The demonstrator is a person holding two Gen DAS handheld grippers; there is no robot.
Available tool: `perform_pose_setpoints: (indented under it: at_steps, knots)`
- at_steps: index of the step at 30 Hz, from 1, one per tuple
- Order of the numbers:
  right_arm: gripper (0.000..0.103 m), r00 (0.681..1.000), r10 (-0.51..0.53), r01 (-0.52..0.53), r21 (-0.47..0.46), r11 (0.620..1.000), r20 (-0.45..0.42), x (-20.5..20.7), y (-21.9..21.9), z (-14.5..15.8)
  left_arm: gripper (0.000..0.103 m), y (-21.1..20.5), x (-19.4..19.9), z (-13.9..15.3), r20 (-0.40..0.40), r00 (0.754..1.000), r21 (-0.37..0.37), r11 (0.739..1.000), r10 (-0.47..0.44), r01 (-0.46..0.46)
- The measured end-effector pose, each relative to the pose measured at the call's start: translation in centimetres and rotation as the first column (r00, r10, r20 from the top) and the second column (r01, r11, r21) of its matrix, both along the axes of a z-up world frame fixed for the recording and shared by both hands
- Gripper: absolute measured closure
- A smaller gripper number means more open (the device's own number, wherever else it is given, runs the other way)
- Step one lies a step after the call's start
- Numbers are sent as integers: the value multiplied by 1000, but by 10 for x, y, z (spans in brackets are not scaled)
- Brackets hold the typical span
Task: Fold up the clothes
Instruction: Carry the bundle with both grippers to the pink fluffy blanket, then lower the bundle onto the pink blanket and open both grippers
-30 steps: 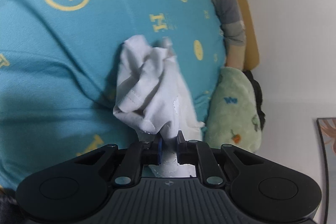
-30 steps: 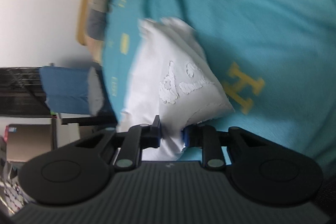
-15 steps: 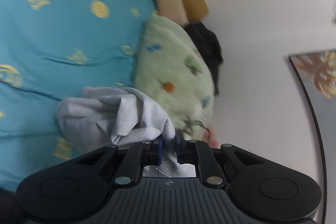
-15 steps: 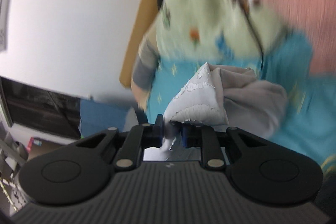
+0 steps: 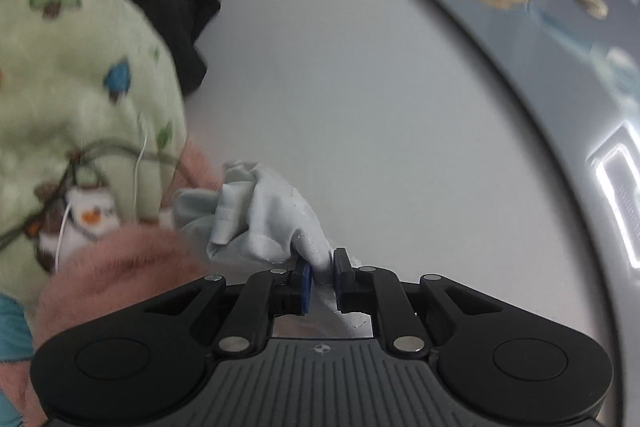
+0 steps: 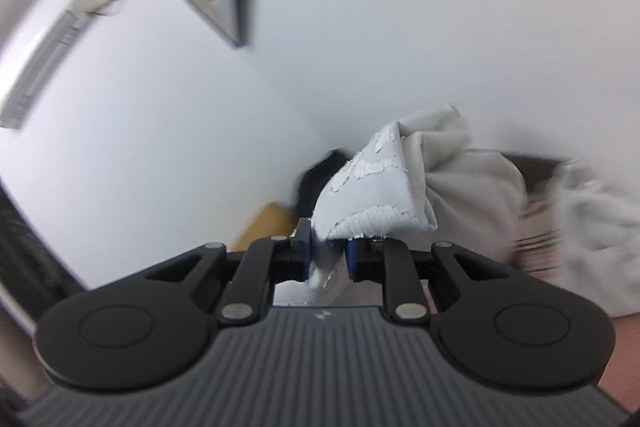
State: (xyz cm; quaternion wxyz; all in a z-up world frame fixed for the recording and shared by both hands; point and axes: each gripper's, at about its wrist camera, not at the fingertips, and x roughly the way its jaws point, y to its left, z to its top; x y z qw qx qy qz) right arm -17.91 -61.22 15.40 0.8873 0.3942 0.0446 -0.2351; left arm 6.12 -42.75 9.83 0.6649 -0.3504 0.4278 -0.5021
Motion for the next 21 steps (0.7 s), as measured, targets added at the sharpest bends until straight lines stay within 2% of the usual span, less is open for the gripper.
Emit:
perform_pose_setpoints:
  at_steps: [3, 7, 10, 13, 16, 20, 21]
  knots:
    - [83, 993, -72, 75, 23, 997, -94, -31, -2, -48, 91, -10, -30, -49, 3, 996, 96, 992, -84, 83]
    - [83, 982, -74, 95, 116, 989, -174, -74, 14, -118, 92, 7, -67, -94, 86, 981, 226, 962, -173, 150]
    - [82, 983, -73, 106, 195, 975, -170, -93, 23, -156, 91, 16, -72, -110, 140, 969, 268, 950, -206, 163]
    - [81, 984, -62, 94, 189, 978, -169, -95, 27, -163, 90, 13, -67, -113, 156, 964, 274, 947, -217, 169]
    - [80, 977, -43, 82, 184, 979, -211, -102, 34, -156, 88, 17, -66, -96, 178, 958, 303, 939, -223, 162]
    - [80, 961, -36, 74, 132, 988, -274, -112, 53, -135, 78, 33, -83, -63, 291, 917, 356, 921, -272, 160]
    - [76, 957, -39, 73, 106, 992, -288, -114, 60, -128, 64, 40, -90, -54, 320, 907, 366, 919, -273, 147]
